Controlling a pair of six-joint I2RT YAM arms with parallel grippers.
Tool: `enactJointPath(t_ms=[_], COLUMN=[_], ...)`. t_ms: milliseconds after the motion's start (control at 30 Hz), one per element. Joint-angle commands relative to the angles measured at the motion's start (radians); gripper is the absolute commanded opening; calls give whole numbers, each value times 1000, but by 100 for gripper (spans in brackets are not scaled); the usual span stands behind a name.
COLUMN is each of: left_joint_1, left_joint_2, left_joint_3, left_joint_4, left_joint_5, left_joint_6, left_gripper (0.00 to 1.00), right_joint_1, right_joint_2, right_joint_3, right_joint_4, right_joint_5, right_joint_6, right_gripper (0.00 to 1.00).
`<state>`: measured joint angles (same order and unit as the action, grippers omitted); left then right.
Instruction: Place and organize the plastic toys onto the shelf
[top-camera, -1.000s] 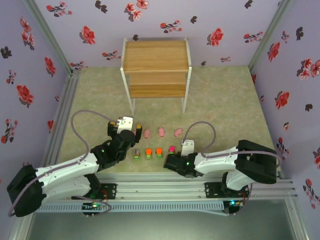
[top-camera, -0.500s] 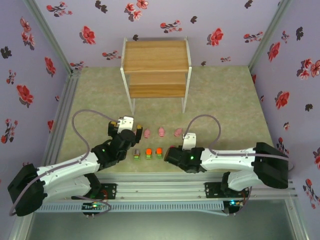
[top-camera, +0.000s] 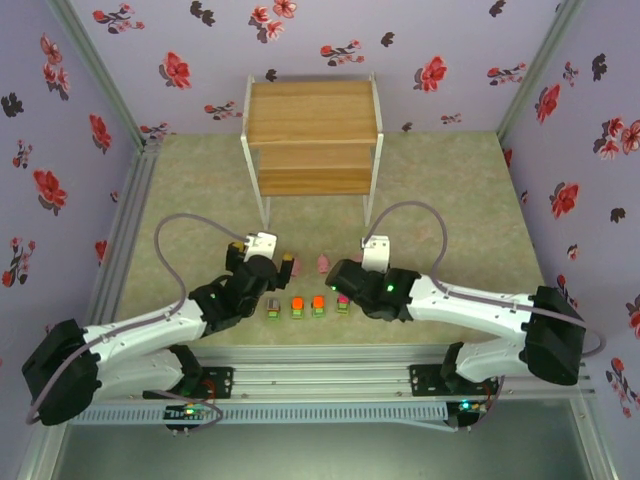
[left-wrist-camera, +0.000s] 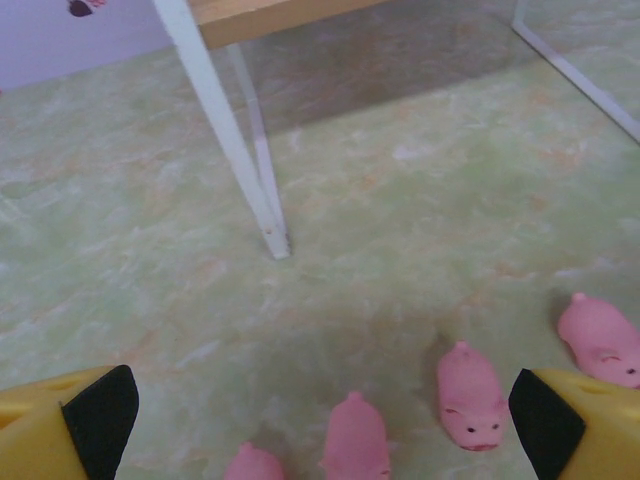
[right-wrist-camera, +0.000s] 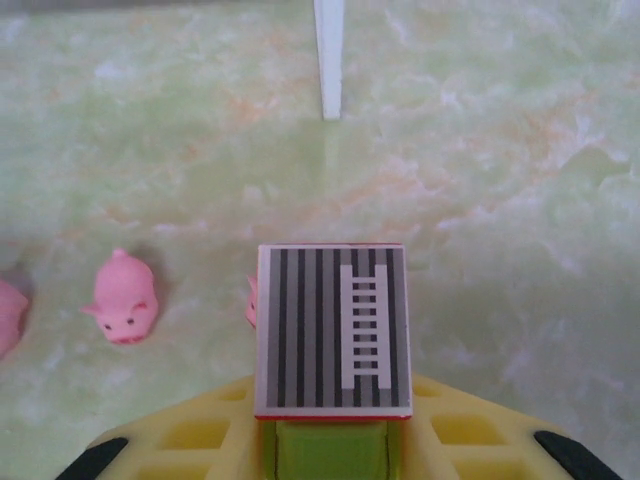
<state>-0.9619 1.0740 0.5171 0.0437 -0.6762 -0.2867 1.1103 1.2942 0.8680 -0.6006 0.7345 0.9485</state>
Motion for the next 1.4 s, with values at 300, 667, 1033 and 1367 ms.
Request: enactJointPath(t_ms=[300, 667, 1033, 1367], left_joint_1=[13, 25, 37, 46], left_joint_2=[6, 5, 16, 32], left_joint_3=[23, 18, 21, 25], left_joint_4=[37, 42, 45, 44], left_joint_5=[163, 184, 209, 217], left_joint_6=[-13, -13, -16, -16], left_gripper=[99, 99, 99, 99], right_joint_1=[-119, -218, -281, -328], right_joint_2=[92, 211, 320, 377], right_joint_3=[249, 432, 565, 615], right_joint_4=[-3, 5, 19, 66], right_joint_5=[-3, -86, -135, -150], right_joint_6=[-218, -319, -395, -440], right_gripper=[5, 4, 4, 4])
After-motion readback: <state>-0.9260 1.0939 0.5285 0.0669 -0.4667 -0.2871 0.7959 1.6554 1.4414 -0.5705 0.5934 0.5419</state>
